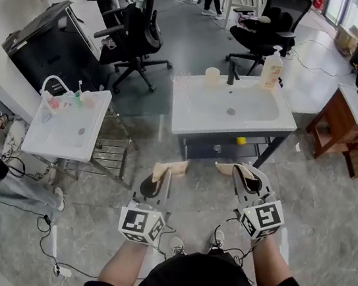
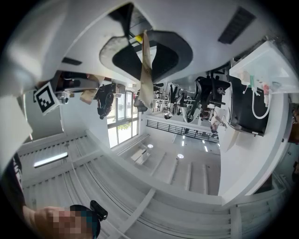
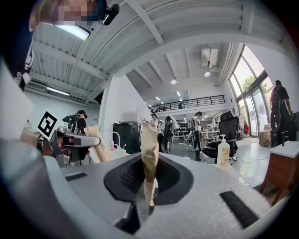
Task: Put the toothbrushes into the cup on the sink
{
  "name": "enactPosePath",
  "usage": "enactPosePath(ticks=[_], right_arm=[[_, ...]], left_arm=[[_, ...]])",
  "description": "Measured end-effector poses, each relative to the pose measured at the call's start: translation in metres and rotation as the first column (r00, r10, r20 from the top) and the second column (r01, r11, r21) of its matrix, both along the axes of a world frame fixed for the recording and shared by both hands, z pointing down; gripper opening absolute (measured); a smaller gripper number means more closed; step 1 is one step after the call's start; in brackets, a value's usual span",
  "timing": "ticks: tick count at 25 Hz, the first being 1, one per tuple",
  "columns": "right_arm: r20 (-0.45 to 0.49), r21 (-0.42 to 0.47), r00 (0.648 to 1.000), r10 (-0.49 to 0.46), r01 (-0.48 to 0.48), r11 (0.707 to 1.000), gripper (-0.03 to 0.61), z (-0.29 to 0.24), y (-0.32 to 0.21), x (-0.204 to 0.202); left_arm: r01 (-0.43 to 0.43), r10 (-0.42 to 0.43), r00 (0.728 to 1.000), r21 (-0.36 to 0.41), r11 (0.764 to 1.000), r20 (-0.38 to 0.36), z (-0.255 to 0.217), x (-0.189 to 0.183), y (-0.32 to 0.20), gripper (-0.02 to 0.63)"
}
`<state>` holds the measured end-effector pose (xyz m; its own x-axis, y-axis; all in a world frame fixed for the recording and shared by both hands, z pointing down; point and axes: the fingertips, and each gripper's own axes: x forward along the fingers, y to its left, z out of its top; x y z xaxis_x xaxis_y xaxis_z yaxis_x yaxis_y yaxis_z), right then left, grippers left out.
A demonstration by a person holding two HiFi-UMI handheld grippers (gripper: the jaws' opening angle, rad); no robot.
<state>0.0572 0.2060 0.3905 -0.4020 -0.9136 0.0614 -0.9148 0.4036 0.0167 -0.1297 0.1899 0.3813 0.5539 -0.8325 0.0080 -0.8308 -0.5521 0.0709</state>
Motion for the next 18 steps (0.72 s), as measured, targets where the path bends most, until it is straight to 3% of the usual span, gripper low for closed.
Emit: enactPosePath(ticks=[18], right_arm=[[0.018,0.015,1.000,0.001,-0.002,1.000,0.040,-0.002,-0.005,0.022]], left_arm=[[0.006,-0.006,1.000,-0.008,1.000,0.002,0.002,0.022,-0.006,0.058]])
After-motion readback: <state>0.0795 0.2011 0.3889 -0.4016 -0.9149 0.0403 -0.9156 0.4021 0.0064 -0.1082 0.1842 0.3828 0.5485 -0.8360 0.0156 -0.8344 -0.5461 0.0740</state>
